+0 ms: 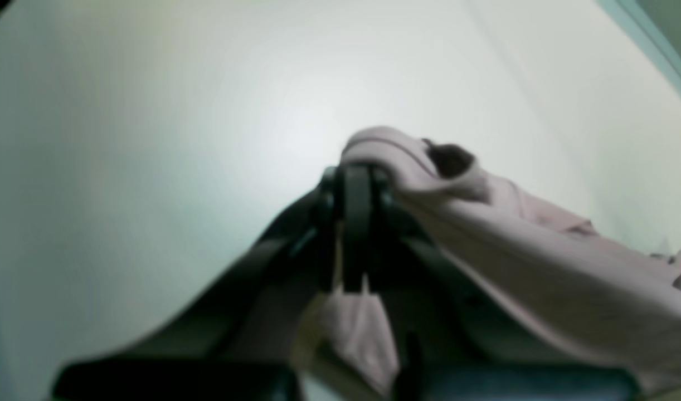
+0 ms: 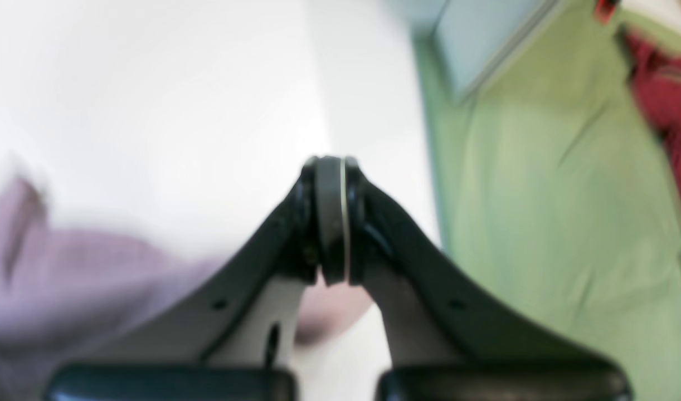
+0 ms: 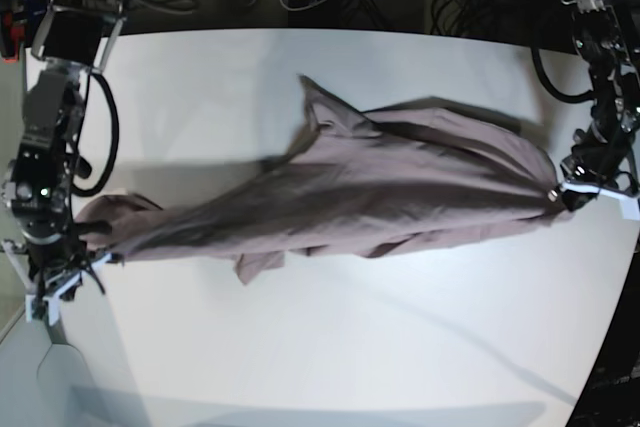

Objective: Layout the t-shirt on the table in an organized manner, then fold the t-shirt properly
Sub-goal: 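Stretch the shirt between both grippers, right gripper pulling outward, then regrasp the shirt with the right gripper and pull it flatter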

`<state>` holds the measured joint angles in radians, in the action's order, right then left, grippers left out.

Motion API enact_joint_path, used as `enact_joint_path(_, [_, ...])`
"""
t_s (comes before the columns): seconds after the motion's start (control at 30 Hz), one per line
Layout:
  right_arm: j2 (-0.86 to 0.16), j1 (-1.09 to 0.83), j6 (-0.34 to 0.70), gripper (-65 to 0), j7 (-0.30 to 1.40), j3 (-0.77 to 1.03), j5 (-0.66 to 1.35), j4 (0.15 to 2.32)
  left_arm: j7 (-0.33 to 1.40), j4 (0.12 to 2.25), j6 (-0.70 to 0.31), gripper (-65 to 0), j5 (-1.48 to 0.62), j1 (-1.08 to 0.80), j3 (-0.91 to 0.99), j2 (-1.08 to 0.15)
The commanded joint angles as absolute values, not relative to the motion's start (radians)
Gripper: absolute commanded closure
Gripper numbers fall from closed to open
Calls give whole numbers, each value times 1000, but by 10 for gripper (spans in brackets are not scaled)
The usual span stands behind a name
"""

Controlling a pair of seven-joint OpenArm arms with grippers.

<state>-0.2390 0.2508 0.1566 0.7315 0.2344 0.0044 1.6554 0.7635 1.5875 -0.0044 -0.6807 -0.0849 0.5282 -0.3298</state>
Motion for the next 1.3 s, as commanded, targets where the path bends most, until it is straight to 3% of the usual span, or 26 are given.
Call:
enact_joint_path(0.0, [-254, 295, 150, 0, 711, 236, 1, 1667, 740, 1604, -5, -3, -688, -71, 536, -349])
enact_joint_path(0.3, [-251, 401, 150, 0, 769, 200, 1, 1610, 740, 1606, -5, -3, -682, -65, 522, -334])
enact_joint_path(0.43, [-206, 285, 151, 0, 878, 162, 5, 1709, 740, 1603, -5, -3, -680, -65, 522, -334])
enact_joint_path(0.63, [-108, 5, 151, 0, 892, -13, 5, 1982, 740, 1547, -5, -3, -680, -30, 522, -334])
enact_joint_path(0.73, [-67, -104, 151, 0, 889, -97, 5, 2011, 740, 1527, -5, -3, -680, -16, 522, -335])
enact_joint_path(1.03, [-15, -240, 151, -200, 895, -321, 5, 2008, 740, 1520, -5, -3, -679, 5, 521, -335])
enact_joint_path(1.27, [-16, -252, 151, -269, 886, -441, 5, 1919, 740, 1520, -5, -3, -684, 5, 521, -335])
